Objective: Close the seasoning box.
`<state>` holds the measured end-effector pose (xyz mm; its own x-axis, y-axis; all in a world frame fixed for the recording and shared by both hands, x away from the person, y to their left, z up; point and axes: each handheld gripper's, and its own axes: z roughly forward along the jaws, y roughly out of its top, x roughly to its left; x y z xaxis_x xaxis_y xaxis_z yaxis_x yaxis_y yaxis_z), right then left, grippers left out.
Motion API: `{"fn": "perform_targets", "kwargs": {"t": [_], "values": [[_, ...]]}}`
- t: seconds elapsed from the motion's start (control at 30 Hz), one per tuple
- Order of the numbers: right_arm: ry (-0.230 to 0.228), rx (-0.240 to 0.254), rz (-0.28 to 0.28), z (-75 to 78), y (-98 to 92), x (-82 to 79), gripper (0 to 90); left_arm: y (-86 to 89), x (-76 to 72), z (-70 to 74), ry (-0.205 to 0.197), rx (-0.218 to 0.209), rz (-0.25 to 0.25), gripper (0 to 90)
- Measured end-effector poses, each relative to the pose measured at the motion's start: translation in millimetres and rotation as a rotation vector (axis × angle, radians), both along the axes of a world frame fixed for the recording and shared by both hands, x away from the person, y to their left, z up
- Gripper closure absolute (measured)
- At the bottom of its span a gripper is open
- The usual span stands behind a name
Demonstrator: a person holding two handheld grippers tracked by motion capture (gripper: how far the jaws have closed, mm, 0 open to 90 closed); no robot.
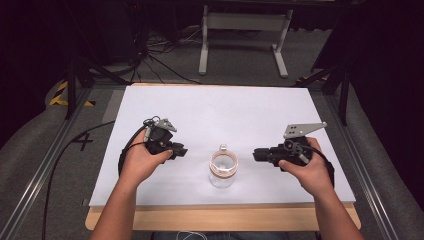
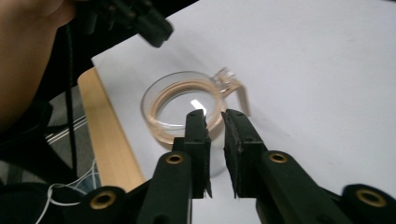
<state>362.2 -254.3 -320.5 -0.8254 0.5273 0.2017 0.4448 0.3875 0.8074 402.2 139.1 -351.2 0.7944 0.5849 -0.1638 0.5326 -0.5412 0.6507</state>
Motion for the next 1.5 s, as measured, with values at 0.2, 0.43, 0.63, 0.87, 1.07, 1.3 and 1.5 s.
{"fn": "perform_targets", "kwargs": {"t": [0.2, 0.43, 0.63, 0.87, 1.07, 1.3, 1.5], "values": [[-0.085, -0.016, -0.135, 5.5, -29.2, 13.4, 65.0, 17.9, -4.4, -1.1, -0.011, -0.037, 0.063, 69.1], [-0.121, -0.037, -0.247, -1.7, -59.1, 30.6, 57.3, 33.6, -4.4, -4.5, -0.039, -0.044, 0.117, 67.3], [-0.079, -0.099, -0.363, -21.9, -93.6, 46.4, 52.9, 43.7, 3.6, -14.0, -0.034, -0.069, 0.149, 65.3], [-0.053, -0.171, -0.417, -47.3, -114.8, 59.1, 49.4, 48.5, 15.0, -30.4, -0.006, -0.093, 0.173, 62.1], [-0.020, -0.203, -0.441, -68.1, -127.4, 66.8, 49.1, 52.1, 24.3, -48.3, 0.018, -0.082, 0.210, 61.6], [-0.008, -0.223, -0.459, -88.0, -137.9, 73.1, 49.1, 53.3, 30.5, -65.1, 0.037, -0.053, 0.233, 59.3], [0.021, -0.211, -0.440, -105.8, -140.1, 78.3, 49.5, 52.4, 34.8, -79.7, 0.039, -0.018, 0.233, 59.1]]}}
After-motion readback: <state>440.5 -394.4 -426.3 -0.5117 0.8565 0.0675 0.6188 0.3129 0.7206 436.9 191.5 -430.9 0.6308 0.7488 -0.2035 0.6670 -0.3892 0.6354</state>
